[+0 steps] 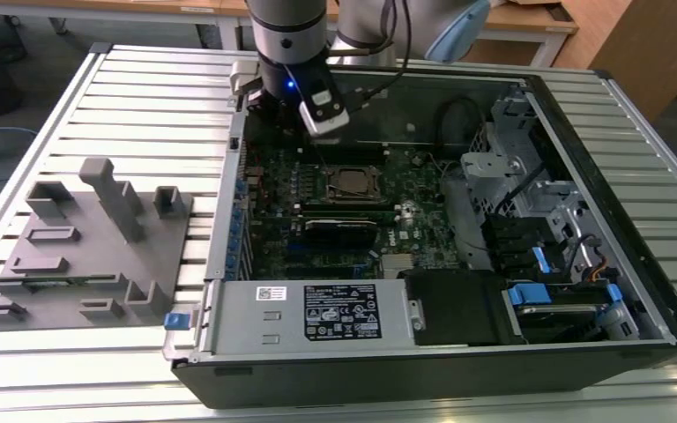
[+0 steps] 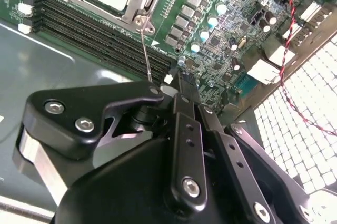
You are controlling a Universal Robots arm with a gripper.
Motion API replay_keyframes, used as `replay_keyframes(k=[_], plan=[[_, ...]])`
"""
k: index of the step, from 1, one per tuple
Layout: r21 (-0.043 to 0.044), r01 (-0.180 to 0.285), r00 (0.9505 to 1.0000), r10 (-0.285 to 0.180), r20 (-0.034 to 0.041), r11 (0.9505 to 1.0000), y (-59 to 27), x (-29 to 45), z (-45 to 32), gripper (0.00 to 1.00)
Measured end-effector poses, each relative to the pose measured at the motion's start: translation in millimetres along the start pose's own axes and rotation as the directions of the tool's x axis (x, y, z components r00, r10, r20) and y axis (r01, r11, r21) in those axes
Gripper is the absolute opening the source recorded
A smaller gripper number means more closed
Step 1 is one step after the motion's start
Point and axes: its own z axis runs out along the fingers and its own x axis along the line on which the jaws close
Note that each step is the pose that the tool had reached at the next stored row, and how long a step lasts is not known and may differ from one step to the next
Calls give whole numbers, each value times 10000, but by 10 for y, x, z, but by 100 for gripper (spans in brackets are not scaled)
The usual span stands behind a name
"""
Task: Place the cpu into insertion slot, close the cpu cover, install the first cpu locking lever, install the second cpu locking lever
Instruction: 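Install the first cpu locking lever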
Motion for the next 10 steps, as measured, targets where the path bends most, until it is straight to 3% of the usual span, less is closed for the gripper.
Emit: replay_keyframes(k=[3, 4, 7, 10], plan=[[-404, -22, 10000, 22, -20, 9992, -4, 0, 3, 11], [-441, -25, 10000, 24, -21, 9990, -4, 0, 4, 11], [-442, -24, 10000, 23, -22, 9990, -4, -5, 4, 11], [-441, -28, 10000, 26, -32, 9990, -6, -61, 6, 11]])
